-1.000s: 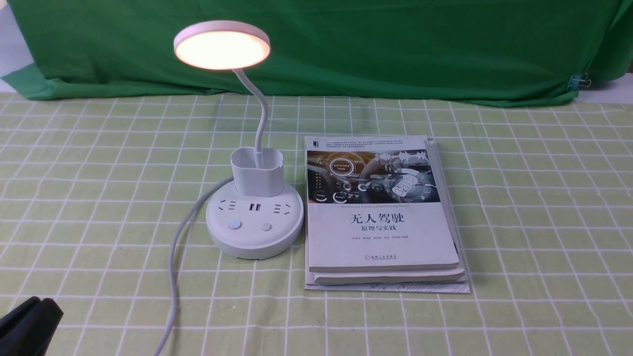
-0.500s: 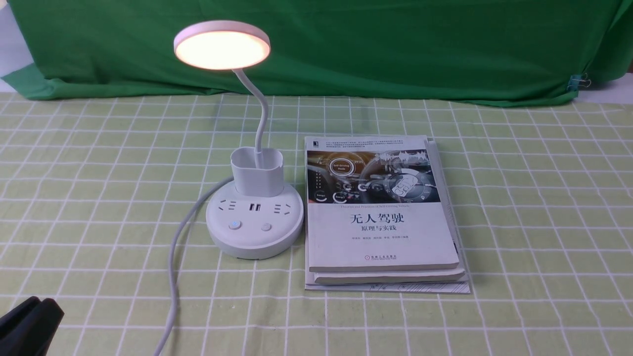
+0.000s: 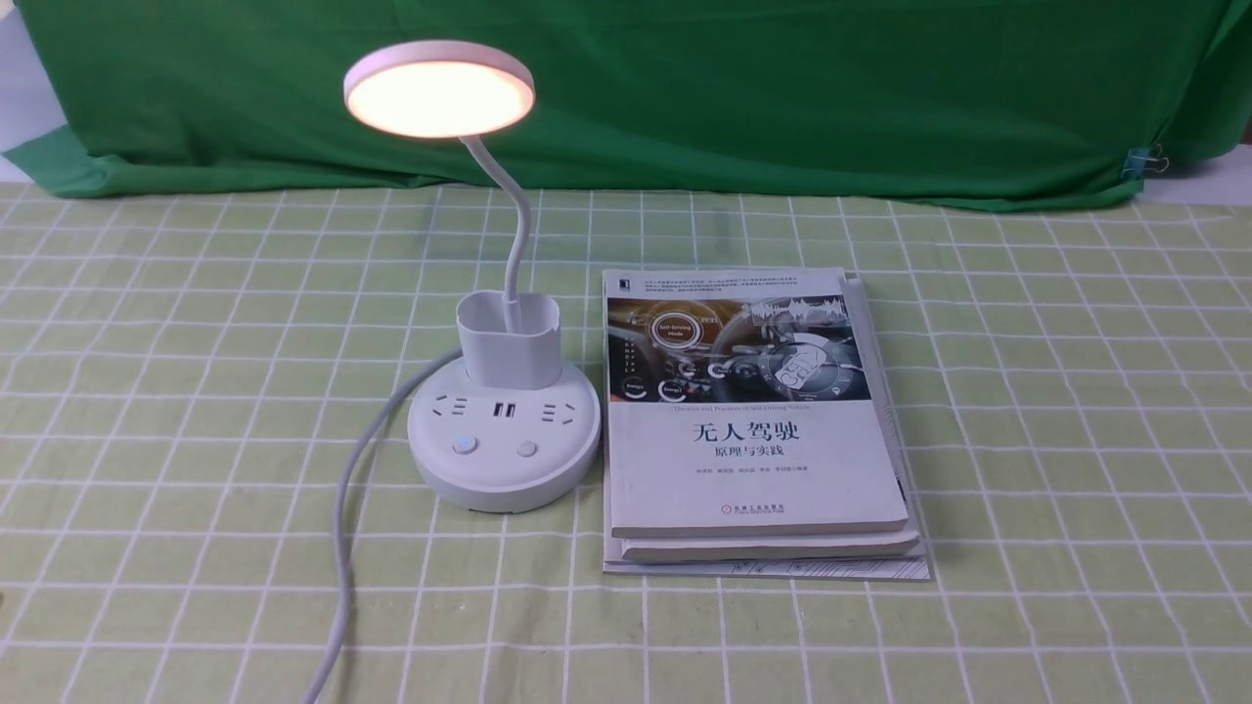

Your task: Turn on the table lamp on the green coffee tablecloth with your hand.

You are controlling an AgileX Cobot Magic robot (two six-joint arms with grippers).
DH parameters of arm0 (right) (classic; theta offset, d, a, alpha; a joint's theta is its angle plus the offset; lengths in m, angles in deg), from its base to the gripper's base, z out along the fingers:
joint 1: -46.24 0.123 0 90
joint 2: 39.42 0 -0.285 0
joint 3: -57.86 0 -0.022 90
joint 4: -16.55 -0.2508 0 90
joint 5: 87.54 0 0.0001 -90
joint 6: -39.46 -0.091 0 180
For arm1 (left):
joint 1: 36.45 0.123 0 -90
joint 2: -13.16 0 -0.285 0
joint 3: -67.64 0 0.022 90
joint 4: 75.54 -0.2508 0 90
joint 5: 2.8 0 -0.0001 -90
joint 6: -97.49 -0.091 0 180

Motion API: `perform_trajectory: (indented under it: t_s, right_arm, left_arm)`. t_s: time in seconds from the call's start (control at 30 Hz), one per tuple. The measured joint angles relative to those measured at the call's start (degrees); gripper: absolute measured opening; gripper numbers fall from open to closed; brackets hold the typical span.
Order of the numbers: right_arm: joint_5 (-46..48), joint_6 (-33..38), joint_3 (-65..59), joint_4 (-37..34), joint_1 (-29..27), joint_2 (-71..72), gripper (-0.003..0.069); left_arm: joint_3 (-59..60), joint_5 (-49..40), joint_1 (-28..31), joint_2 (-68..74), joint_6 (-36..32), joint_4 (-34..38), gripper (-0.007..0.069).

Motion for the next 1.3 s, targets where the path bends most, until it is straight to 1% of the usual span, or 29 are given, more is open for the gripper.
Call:
perform_trajectory:
  t_s: [0.03, 0.13, 0.57, 0.73, 0.8, 1.3]
  right_arm:
    - [0.0, 0.0, 0.0, 0.0, 0.0, 0.0, 0.0245]
    - [0.0, 0.0, 0.0, 0.0, 0.0, 0.0, 0.0245]
    - [0.0, 0.0, 0.0, 0.0, 0.0, 0.0, 0.0245]
    - [0.0, 0.0, 0.0, 0.0, 0.0, 0.0, 0.0245]
    - [0.0, 0.0, 0.0, 0.0, 0.0, 0.0, 0.0245]
    - [0.0, 0.0, 0.0, 0.0, 0.0, 0.0, 0.0245]
  left_arm:
    - [0.0, 0.04, 2.4, 0.0, 0.0, 0.0, 0.0106]
    - [0.0, 0.04, 3.51, 0.0, 0.0, 0.0, 0.0109]
    - [0.0, 0.04, 3.46, 0.0, -0.14, -0.06, 0.012]
    - [0.0, -5.98, 3.46, 0.0, -0.14, -0.11, 0.0127]
    - [0.0, -6.48, 3.46, 0.0, -0.14, -0.11, 0.0129]
    - [0.0, -6.6, 3.46, 0.0, -0.14, -0.11, 0.0146]
